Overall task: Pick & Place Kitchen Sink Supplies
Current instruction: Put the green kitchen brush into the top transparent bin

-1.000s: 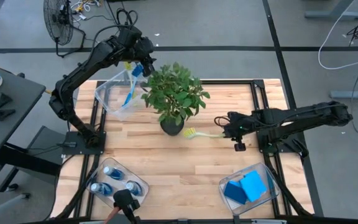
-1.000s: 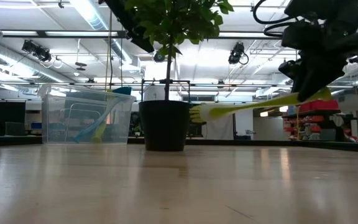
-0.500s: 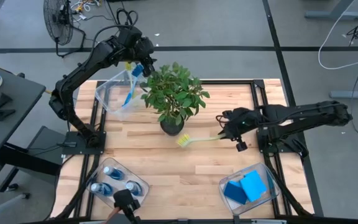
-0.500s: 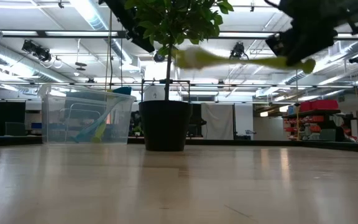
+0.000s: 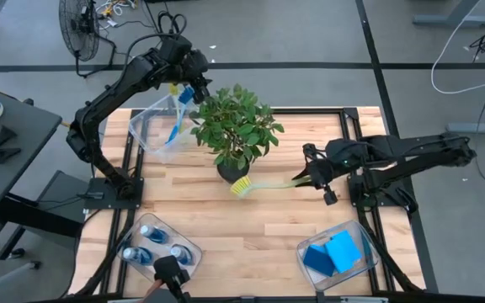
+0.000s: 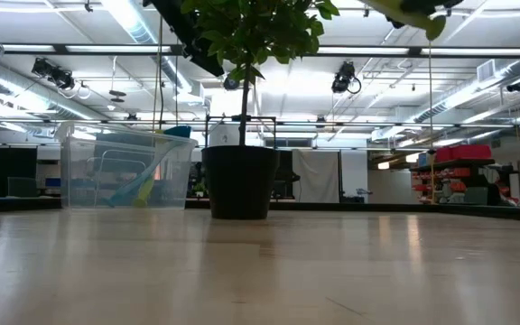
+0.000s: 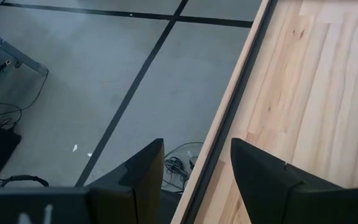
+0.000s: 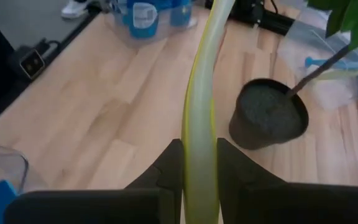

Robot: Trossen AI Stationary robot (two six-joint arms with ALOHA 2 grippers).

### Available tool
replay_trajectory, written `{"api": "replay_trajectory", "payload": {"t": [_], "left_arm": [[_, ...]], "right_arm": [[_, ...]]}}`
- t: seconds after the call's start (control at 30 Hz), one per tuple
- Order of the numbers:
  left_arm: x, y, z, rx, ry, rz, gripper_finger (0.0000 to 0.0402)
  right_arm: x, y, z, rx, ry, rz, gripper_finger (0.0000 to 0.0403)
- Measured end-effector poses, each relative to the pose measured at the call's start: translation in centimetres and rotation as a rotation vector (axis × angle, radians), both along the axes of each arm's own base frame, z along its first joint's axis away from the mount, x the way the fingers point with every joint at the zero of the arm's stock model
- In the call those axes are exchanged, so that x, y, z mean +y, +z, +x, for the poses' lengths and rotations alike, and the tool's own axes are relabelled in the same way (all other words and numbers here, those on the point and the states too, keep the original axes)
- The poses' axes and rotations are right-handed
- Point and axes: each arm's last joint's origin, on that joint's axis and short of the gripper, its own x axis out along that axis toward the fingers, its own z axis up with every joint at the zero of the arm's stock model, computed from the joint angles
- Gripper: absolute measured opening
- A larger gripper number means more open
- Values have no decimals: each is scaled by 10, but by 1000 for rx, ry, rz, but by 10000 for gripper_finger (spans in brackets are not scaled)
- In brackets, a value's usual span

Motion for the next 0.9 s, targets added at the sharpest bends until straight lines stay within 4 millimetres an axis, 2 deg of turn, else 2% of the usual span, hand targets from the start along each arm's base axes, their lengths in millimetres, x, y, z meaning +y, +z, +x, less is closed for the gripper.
{"api": "replay_trajectory", "payload": {"t": [0.2, 0.3, 0.57, 0.7, 0.9], "left_arm": [[0, 0, 0, 0, -1, 0, 190], [0, 0, 0, 0, -1, 0, 190], [0, 0, 0, 6, -7, 6, 190], [0, 1, -1, 4, -8, 6, 190], [-14, 23, -17, -44, -28, 63, 190]], "right_arm": [[17, -4, 7, 22, 108, 86, 57], [28, 1, 12, -38, 179, 126, 57], [32, 38, 23, -383, 129, 353, 57], [31, 51, 25, -499, 125, 435, 57], [29, 65, 25, -625, 127, 486, 57]]}}
